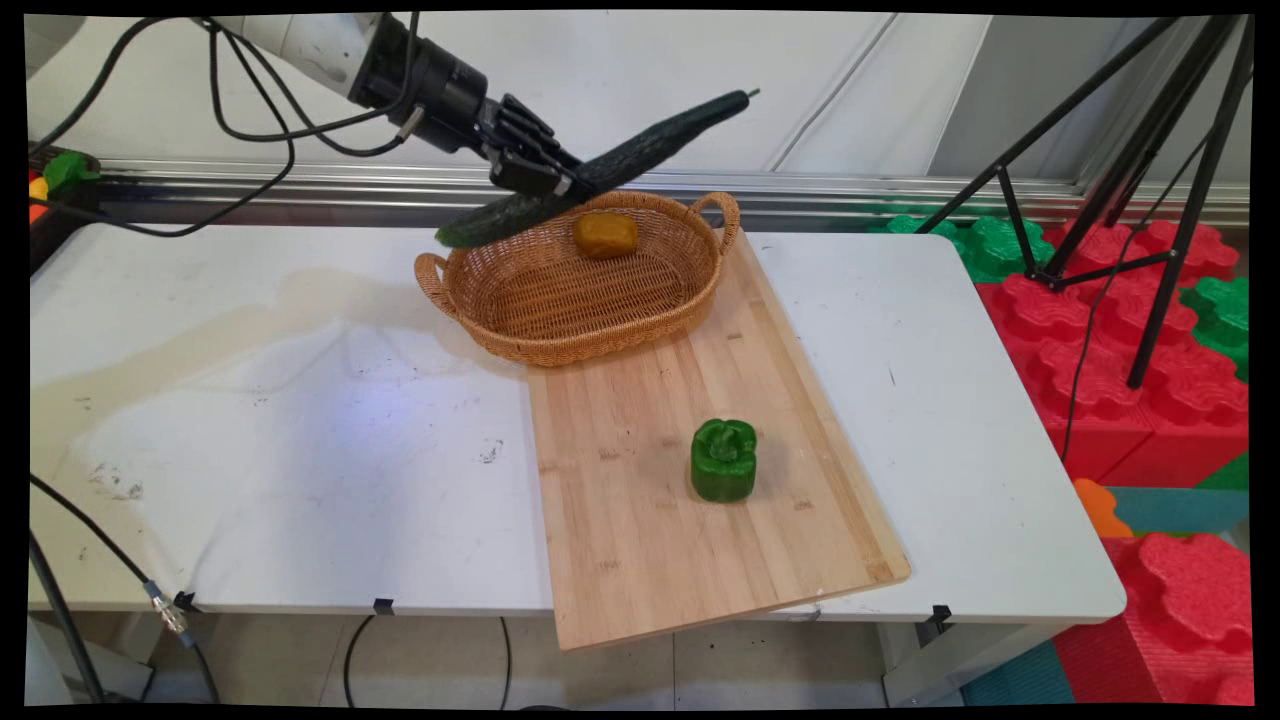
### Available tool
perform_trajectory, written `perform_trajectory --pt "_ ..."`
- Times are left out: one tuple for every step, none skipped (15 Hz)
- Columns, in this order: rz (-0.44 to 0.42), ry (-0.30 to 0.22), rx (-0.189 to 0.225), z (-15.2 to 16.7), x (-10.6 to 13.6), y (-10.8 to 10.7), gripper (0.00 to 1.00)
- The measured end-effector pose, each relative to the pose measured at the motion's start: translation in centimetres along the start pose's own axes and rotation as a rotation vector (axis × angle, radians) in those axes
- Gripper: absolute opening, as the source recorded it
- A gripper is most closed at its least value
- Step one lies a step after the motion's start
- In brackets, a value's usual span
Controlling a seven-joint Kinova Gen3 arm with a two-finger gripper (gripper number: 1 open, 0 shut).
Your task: Place the picked object on the cutting board
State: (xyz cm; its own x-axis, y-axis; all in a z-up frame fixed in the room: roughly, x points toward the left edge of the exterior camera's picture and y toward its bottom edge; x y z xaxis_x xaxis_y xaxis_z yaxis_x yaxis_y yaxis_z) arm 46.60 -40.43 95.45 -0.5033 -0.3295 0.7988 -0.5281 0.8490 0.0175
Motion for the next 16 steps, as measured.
perform_trajectory --pt "-0.014 -0.005 -0.004 0.0 0.0 0.7 0.0" --pt "-0.027 -0.011 -0.009 0.1 0.0 1.6 0.0" --pt "-0.039 -0.019 -0.012 0.3 -0.1 2.5 0.0" --pt "-0.05 -0.028 -0.015 0.6 -0.2 3.2 0.0" --pt "-0.056 -0.034 -0.016 0.8 -0.3 3.7 0.0" --pt "-0.065 -0.043 -0.016 1.2 -0.5 4.3 0.0" --pt "-0.075 -0.054 -0.016 1.7 -0.8 5.0 0.0" --pt "-0.084 -0.062 -0.015 2.1 -1.0 5.6 0.0" --pt "-0.093 -0.073 -0.014 2.7 -1.3 6.1 0.0" --pt "-0.102 -0.083 -0.013 3.4 -1.6 6.6 0.0" --pt "-0.109 -0.092 -0.011 4.1 -1.8 7.1 0.0" --pt "-0.116 -0.098 -0.008 4.8 -2.0 7.4 0.0" --pt "-0.121 -0.103 -0.006 5.3 -2.1 7.6 0.0" --pt "-0.128 -0.108 -0.002 6.0 -2.2 7.9 0.0" --pt "-0.134 -0.113 0.001 6.7 -2.3 8.1 0.0" --pt "-0.14 -0.118 0.005 7.4 -2.3 8.3 0.0"
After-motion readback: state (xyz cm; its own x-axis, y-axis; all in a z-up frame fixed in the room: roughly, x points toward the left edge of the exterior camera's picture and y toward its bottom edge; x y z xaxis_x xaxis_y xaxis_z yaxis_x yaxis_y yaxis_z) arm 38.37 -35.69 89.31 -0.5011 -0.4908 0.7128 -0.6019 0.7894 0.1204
